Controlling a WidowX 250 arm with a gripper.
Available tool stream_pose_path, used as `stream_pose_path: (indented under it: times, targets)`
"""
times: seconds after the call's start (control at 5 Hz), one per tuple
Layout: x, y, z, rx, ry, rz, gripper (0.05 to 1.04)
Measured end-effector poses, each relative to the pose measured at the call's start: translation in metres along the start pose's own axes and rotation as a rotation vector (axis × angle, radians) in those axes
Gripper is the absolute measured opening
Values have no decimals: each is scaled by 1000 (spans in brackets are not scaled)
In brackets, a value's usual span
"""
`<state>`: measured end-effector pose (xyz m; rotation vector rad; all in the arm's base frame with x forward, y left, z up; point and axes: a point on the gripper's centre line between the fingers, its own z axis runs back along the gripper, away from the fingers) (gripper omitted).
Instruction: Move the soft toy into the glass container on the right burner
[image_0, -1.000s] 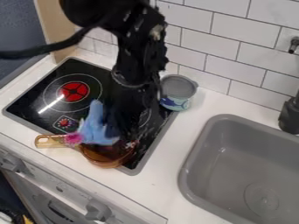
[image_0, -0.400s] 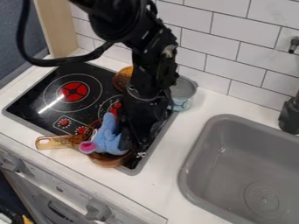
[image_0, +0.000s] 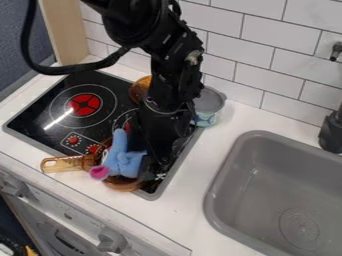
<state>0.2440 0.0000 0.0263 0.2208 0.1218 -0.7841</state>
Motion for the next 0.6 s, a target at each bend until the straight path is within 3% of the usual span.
stream_pose_path:
  times: [0.2, 0.6]
  targets:
    - [0, 0, 7, 4, -16, 12, 1004]
    - [-3, 10, 50, 57, -96, 55, 1001]
